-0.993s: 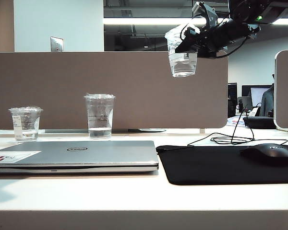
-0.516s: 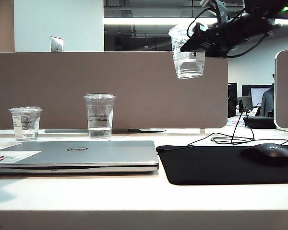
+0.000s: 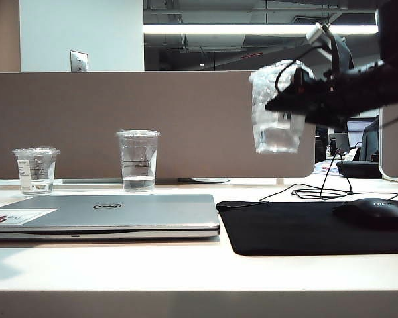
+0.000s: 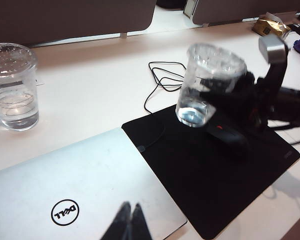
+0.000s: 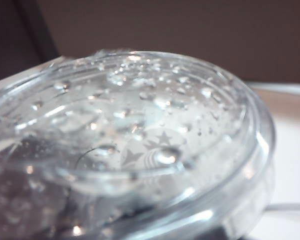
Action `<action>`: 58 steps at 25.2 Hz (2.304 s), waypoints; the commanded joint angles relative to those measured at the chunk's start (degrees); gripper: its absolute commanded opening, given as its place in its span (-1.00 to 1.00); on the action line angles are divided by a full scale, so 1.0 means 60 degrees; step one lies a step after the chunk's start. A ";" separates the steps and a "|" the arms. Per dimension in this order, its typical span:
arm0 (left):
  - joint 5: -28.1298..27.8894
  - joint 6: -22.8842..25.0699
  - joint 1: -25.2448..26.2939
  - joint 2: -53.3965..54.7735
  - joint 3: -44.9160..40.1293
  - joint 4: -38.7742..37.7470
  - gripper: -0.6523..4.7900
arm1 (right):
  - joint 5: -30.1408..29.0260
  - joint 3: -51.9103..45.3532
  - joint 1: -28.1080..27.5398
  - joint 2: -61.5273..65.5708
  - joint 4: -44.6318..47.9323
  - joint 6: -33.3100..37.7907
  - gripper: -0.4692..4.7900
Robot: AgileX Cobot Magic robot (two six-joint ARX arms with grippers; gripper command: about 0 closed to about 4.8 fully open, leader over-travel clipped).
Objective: Pick up the coffee cup on the right and place it on the right side of the laptop.
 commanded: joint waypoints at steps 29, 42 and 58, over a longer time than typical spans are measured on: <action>0.0004 -0.0025 0.0015 -0.0018 0.0036 0.0091 -0.78 | 0.1483 -0.1654 0.0586 0.1789 0.2962 -0.0579 0.21; 0.0004 -0.0025 0.0015 -0.0018 0.0033 0.0091 -0.78 | 0.1479 -0.1654 0.0586 0.1840 0.2608 -0.0572 0.21; 0.0004 -0.0025 0.0015 -0.0018 0.0036 0.0091 -0.78 | 0.0991 -0.1679 0.0583 0.1712 0.2543 -0.0579 1.00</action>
